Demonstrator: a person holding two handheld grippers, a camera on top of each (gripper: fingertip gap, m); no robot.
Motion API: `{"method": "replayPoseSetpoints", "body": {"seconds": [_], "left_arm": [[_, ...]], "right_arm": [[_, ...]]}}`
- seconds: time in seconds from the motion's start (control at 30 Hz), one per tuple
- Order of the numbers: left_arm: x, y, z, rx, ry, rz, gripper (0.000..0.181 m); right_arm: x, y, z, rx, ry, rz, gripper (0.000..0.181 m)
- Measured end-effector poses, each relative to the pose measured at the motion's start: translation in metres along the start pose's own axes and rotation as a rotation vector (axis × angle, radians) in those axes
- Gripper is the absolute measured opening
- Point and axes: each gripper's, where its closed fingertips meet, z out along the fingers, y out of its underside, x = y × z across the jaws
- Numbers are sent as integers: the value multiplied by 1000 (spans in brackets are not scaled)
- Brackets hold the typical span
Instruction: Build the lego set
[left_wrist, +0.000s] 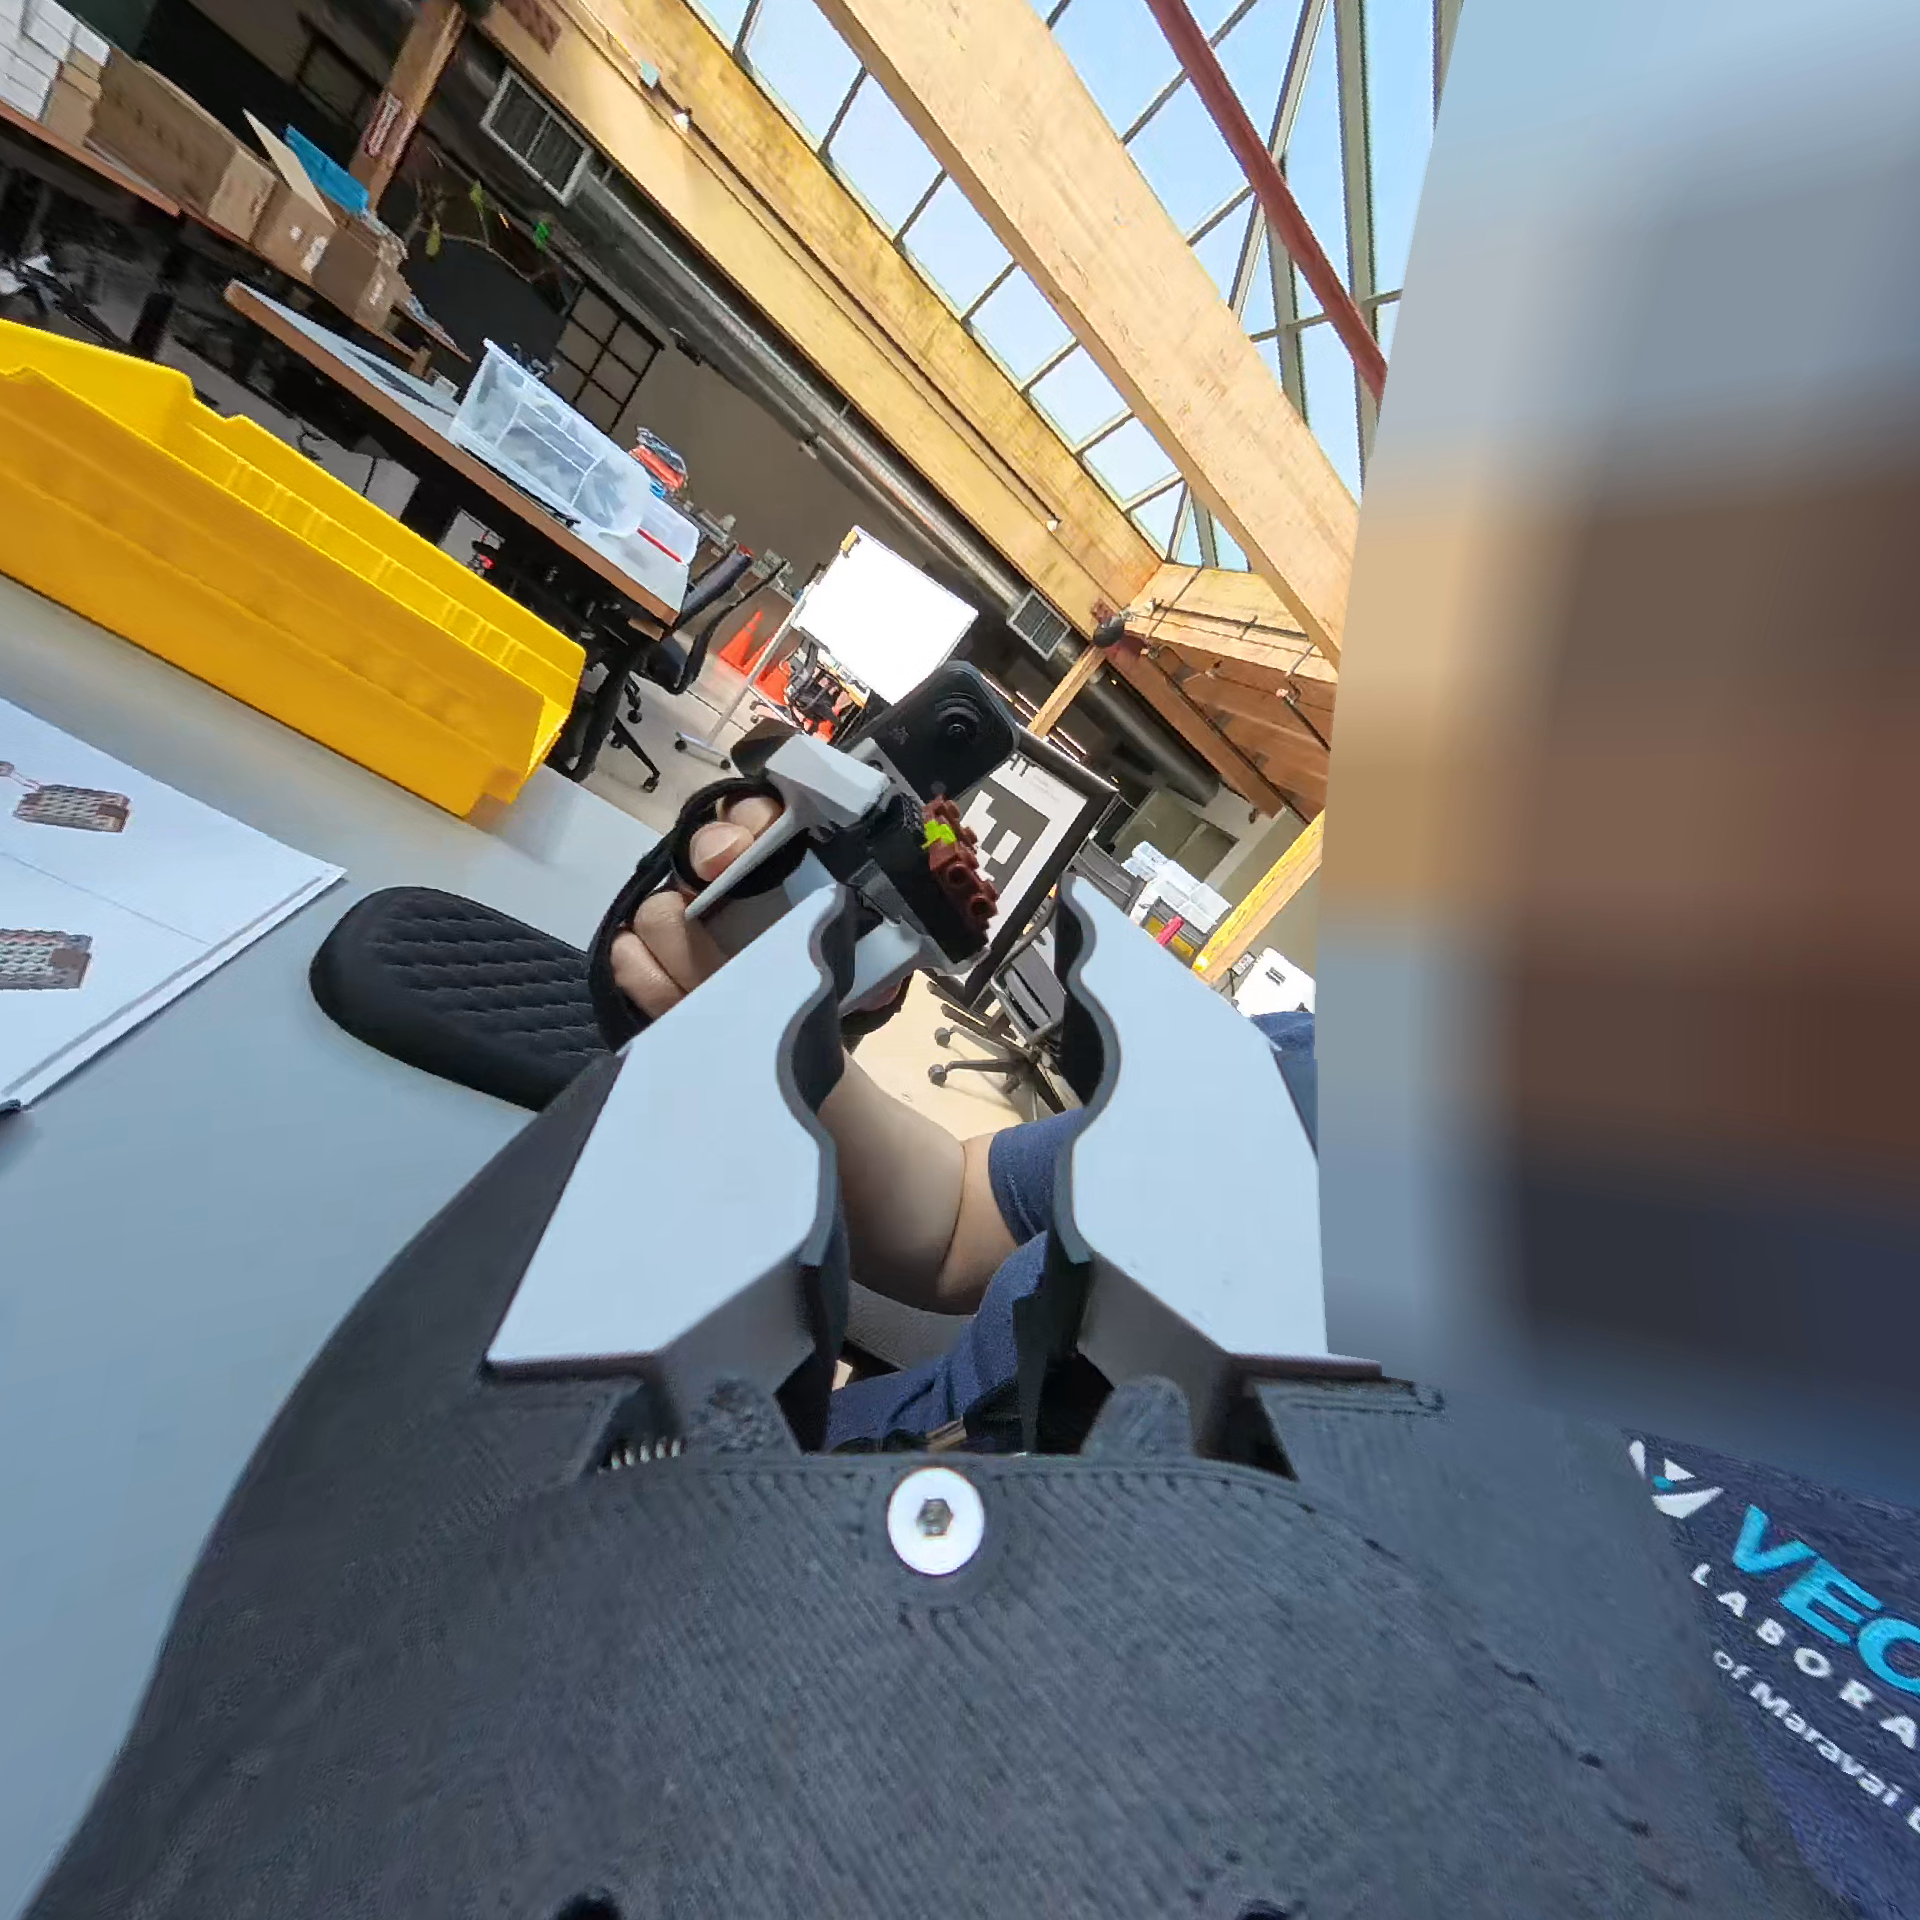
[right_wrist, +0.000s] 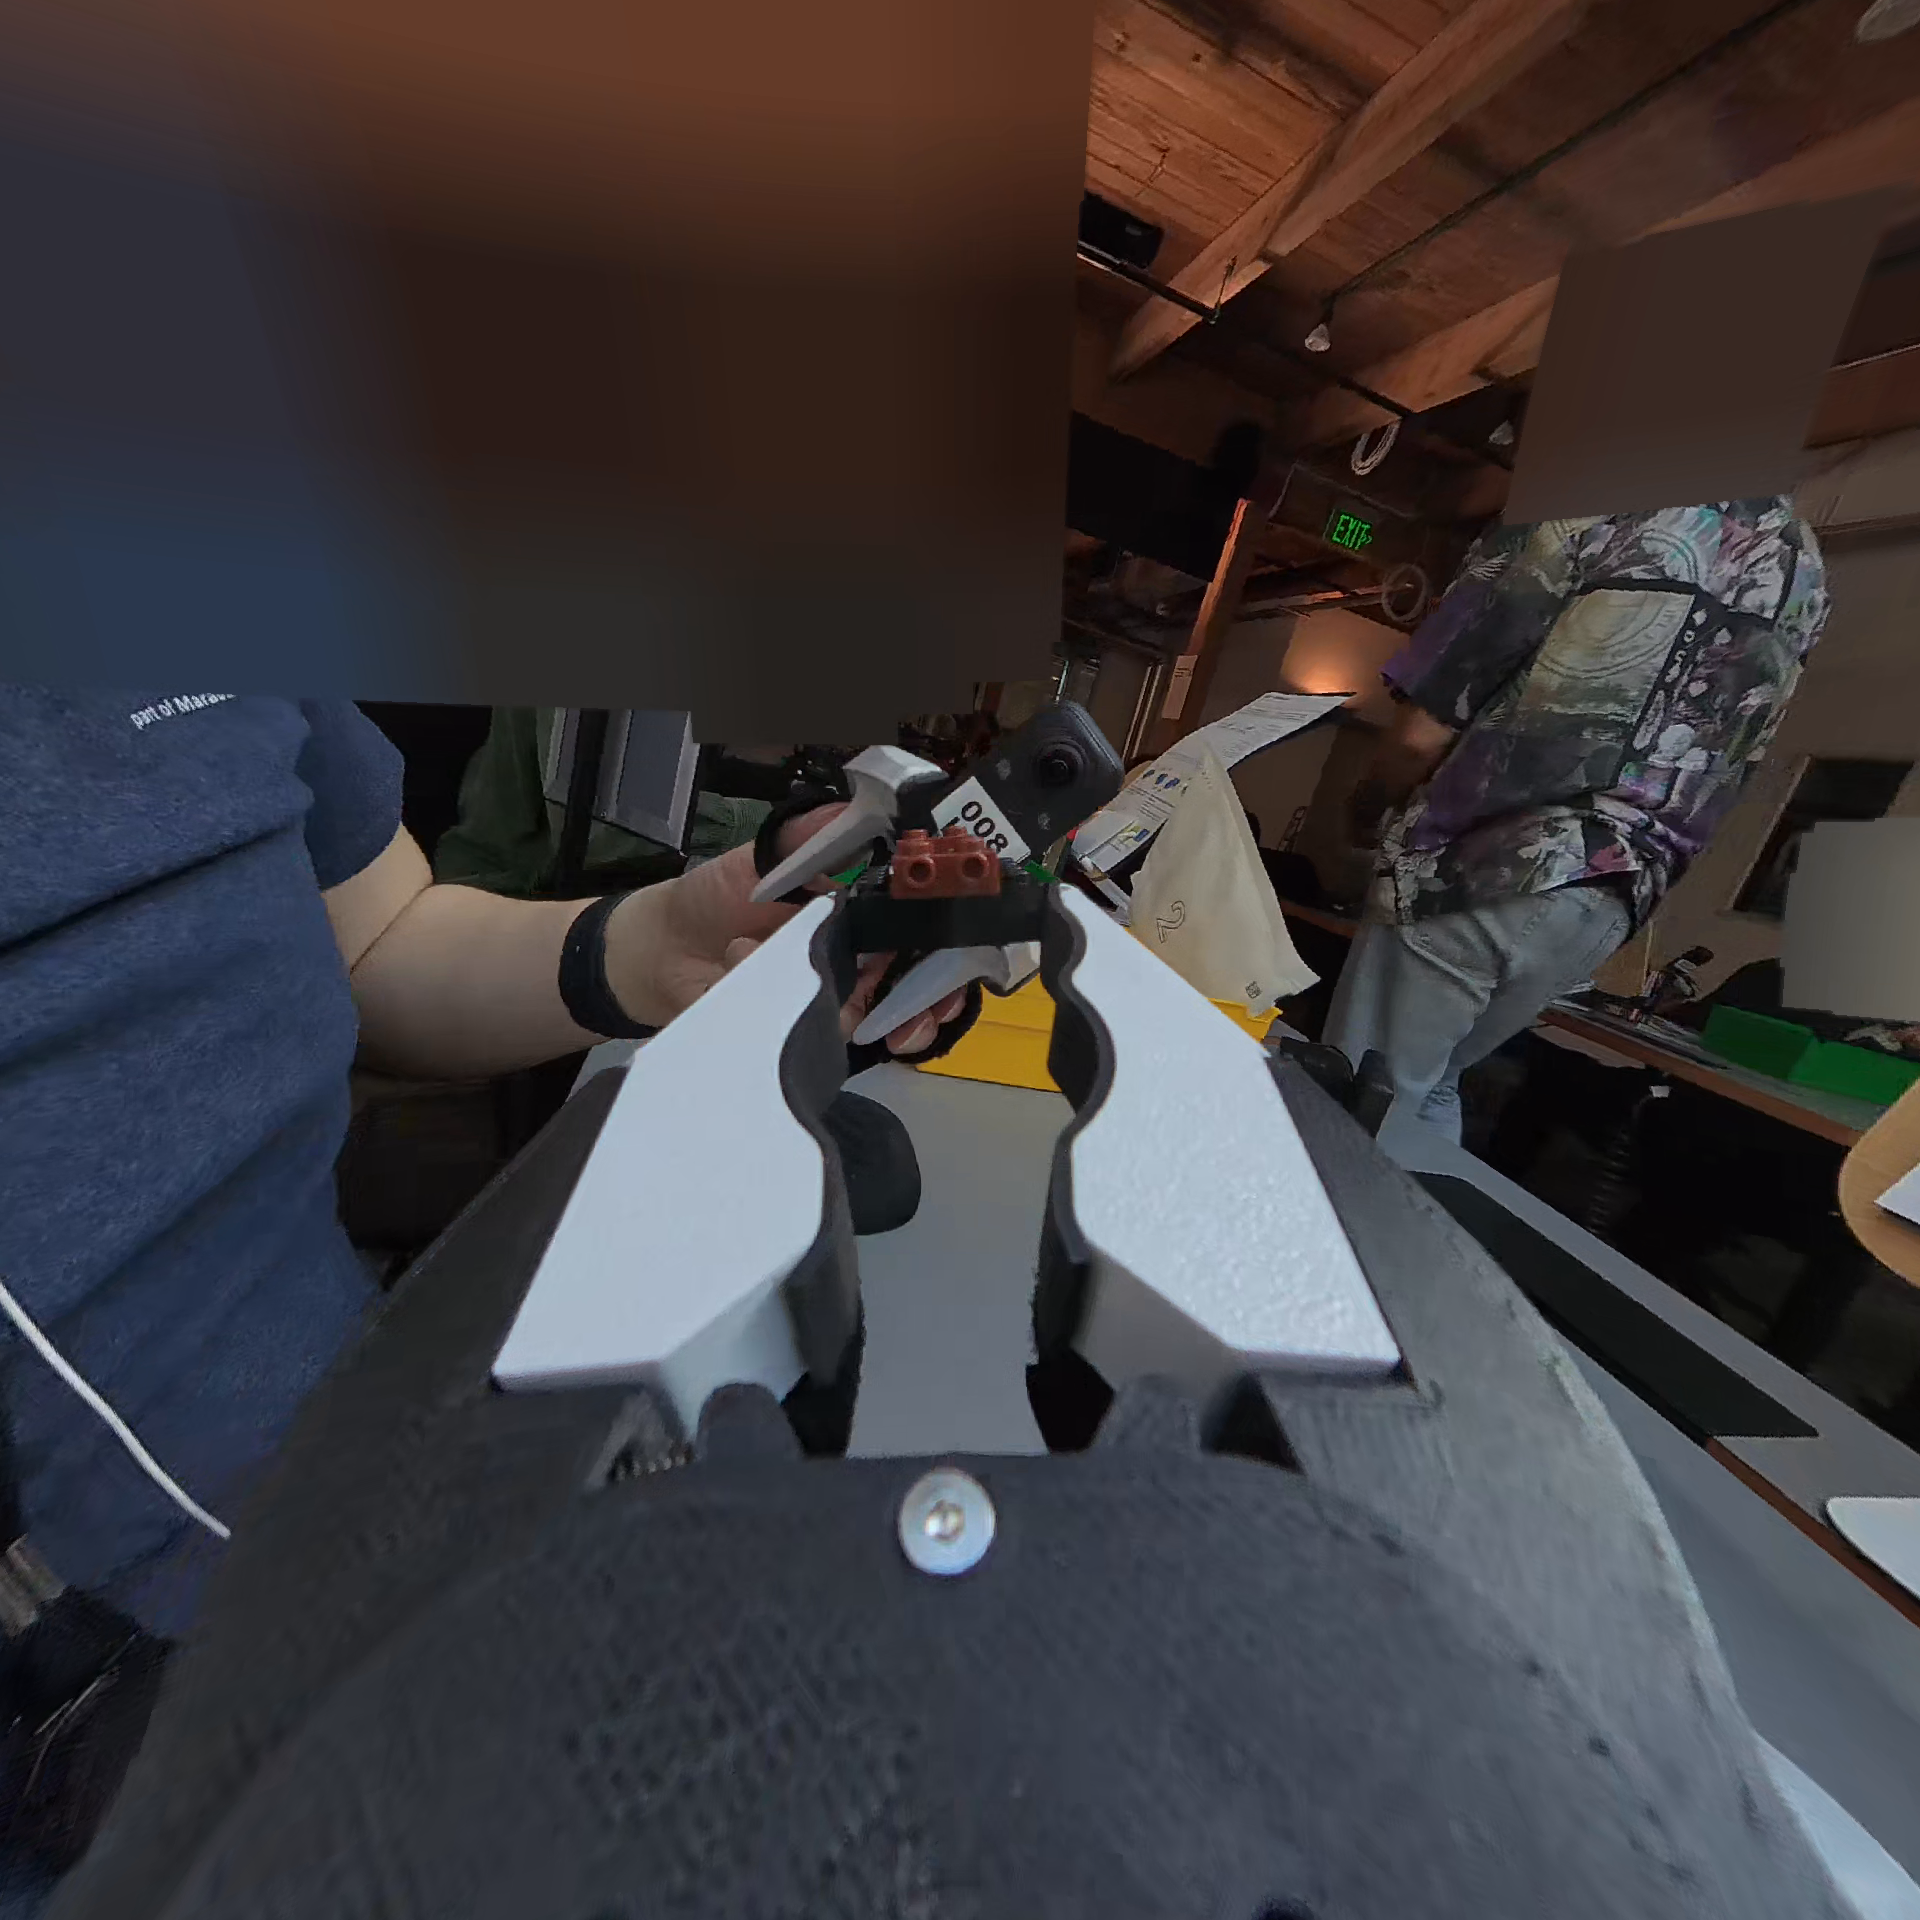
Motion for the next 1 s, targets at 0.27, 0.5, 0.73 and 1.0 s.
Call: {"method": "replayPoseSetpoints", "body": {"seconds": [0.27, 0.5, 0.73, 1.0], "left_arm": [[-17, 9, -9, 6, -42, -44, 31], [-18, 16, -22, 45, -23, -78, 34], [-22, 29, -23, 78, -29, -66, 15], [-24, 28, -32, 110, -112, 26, 12]], "right_arm": [[0, 20, 9, -33, 13, -156, 34], [0, 37, 19, -113, 27, -233, 34], [-5, 49, 30, -176, 60, -316, 35], [-7, 49, 36, -175, 85, -263, 36]]}}
